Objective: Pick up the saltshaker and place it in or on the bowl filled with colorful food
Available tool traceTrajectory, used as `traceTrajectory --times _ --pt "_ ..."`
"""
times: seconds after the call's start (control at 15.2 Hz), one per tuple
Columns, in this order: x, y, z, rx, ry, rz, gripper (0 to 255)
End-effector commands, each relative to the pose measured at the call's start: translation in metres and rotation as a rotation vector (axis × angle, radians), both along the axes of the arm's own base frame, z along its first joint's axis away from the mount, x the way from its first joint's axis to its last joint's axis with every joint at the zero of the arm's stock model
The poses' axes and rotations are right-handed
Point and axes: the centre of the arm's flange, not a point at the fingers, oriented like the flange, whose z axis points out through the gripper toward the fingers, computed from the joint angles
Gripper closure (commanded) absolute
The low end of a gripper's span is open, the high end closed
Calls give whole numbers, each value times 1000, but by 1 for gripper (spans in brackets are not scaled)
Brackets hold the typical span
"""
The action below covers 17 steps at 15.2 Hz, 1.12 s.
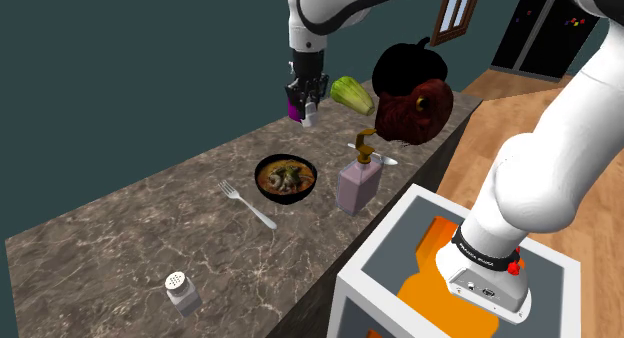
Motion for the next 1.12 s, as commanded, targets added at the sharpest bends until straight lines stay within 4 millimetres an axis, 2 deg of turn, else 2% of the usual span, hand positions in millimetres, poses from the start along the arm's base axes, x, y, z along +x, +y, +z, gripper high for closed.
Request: traceTrajectory --times 0.0,0.46,1.06 --pt "-8 25 0 0 0 -1 255" --pt "-30 119 0 0 0 -1 255" --pt "-30 119 -47 0 0 -1 255"
